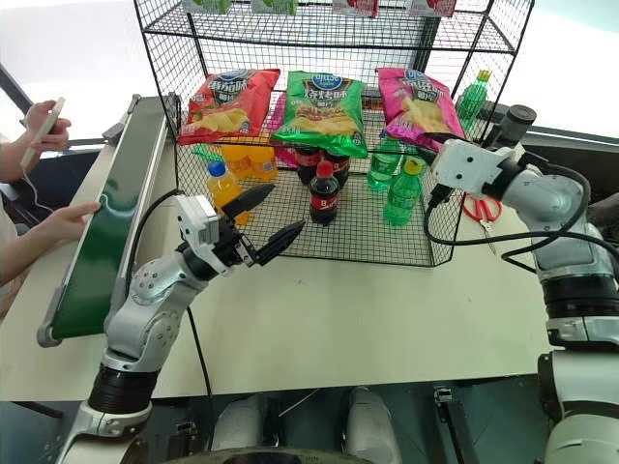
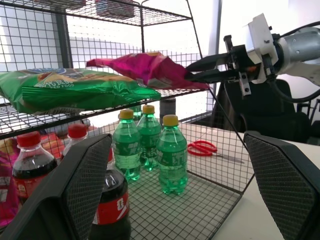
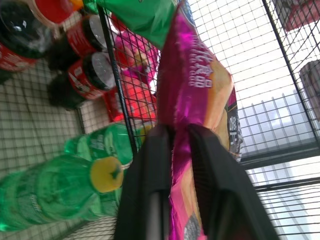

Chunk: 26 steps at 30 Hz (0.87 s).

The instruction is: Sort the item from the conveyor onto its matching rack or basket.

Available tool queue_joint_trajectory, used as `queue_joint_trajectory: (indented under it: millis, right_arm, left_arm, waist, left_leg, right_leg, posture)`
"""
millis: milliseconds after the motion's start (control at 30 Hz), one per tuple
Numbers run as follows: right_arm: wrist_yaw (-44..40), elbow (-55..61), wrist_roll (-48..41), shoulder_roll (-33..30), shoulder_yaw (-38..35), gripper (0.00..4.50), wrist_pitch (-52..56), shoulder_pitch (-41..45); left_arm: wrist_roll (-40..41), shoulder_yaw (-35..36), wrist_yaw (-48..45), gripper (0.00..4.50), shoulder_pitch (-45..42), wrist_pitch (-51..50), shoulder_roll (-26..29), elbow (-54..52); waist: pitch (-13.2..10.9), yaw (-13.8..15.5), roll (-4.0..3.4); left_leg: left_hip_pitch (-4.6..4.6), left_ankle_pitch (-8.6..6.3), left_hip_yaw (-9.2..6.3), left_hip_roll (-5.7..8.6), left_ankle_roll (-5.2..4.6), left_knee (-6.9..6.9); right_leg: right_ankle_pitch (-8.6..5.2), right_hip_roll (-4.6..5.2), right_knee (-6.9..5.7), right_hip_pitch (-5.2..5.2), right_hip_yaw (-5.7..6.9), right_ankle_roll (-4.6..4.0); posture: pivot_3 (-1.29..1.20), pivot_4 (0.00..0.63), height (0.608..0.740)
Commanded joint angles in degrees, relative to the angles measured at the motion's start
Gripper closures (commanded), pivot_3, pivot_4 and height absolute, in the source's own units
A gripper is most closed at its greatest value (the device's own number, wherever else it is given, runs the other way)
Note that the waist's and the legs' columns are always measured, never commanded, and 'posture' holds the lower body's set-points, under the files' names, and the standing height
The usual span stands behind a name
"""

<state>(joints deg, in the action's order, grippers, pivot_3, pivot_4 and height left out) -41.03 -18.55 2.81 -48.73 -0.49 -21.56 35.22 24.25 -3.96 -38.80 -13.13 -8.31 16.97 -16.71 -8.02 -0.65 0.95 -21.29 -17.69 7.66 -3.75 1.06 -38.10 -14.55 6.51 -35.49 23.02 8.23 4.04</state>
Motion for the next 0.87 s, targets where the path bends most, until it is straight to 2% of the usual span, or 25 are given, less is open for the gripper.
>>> queue_joint_trajectory:
  millis: [33,133,167,233,300,467,567,667,867]
  right_arm:
    - [-3.10,7.04,-7.76,-1.22,-4.91,1.68,3.52,-1.76]
    - [-6.04,14.99,-17.71,-0.56,-8.34,0.15,11.28,-4.41]
    - [-6.47,18.89,-23.10,-0.15,-9.91,0.07,16.49,-5.53]
    - [-6.41,26.34,-33.82,-0.08,-13.25,0.07,27.23,-8.34]
    - [-6.77,32.19,-40.53,-1.04,-15.56,0.07,35.05,-12.66]
    - [-9.31,42.60,-50.88,-3.51,-22.34,0.07,46.94,-26.83]
    - [-11.14,45.67,-52.90,-4.46,-26.05,0.07,50.19,-33.22]
    - [-14.80,45.14,-51.28,-5.11,-29.91,0.07,50.26,-39.97]
    - [-20.27,41.41,-45.94,-4.72,-32.32,0.07,46.46,-46.81]
  left_arm:
    - [1.12,1.78,-1.45,0.00,0.56,-0.01,2.04,-2.47]
    - [2.05,3.29,-2.25,0.00,1.14,-1.02,4.26,-2.66]
    - [2.84,3.96,-2.77,0.00,1.47,-1.86,5.29,-3.00]
    - [4.15,5.84,-3.68,0.00,2.29,-3.80,7.92,-3.67]
    - [6.30,8.39,-4.83,0.00,3.00,-5.81,10.63,-3.75]
    - [6.78,15.38,-9.04,0.00,4.12,-7.61,19.88,0.88]
    - [6.66,19.26,-11.80,0.00,5.42,-7.46,24.54,4.51]
    - [5.67,22.43,-13.83,0.00,7.02,-6.89,28.20,8.45]
    - [5.82,26.78,-17.64,0.00,8.06,-2.88,29.96,15.27]
  waist:
    - [0.00,-0.01,0.00]
    - [-0.01,-0.02,-0.01]
    - [-0.01,0.01,-0.01]
    - [0.00,-0.03,-0.01]
    - [0.00,0.06,0.00]
    - [0.01,0.41,0.02]
    - [0.00,0.32,0.00]
    - [0.03,0.27,0.05]
    - [0.02,0.26,0.05]
  left_leg:
    - [0.00,0.00,0.00,0.00,0.00,0.00]
    - [0.00,-0.01,-0.02,-0.02,-0.01,0.00]
    - [0.00,-0.01,-0.03,-0.03,-0.01,0.00]
    - [-0.01,-0.01,-0.09,-0.08,-0.02,0.01]
    - [-0.02,-0.03,-0.13,-0.10,-0.04,0.03]
    - [-0.03,-0.34,-0.17,-0.11,-0.58,0.02]
    - [-0.03,-0.37,-0.13,-0.06,-0.64,0.00]
    - [-0.03,-0.38,-0.13,-0.06,-0.64,0.02]
    - [-0.05,-0.39,-0.11,-0.06,-0.64,0.02]
  right_leg:
    - [0.00,0.00,0.00,0.00,0.00,0.00]
    - [0.00,0.00,0.00,0.00,0.00,0.00]
    - [0.00,0.00,0.00,0.01,0.00,0.00]
    - [0.00,-0.01,0.00,0.01,0.01,-0.01]
    - [0.00,-0.01,0.01,0.01,0.03,-0.01]
    - [0.00,0.11,0.05,-0.04,0.10,-0.02]
    - [0.00,0.18,0.04,-0.02,0.08,-0.02]
    - [-0.01,0.16,0.05,-0.01,0.07,-0.02]
    - [-0.01,0.16,0.07,0.02,0.06,-0.02]
  posture:
    - [0.00,0.150,0.738]
    - [0.00,0.150,0.738]
    - [0.00,0.150,0.738]
    - [0.00,0.150,0.738]
    - [0.00,0.150,0.738]
    - [0.00,0.150,0.738]
    - [0.00,0.150,0.738]
    - [0.00,0.150,0.738]
    - [0.00,0.150,0.738]
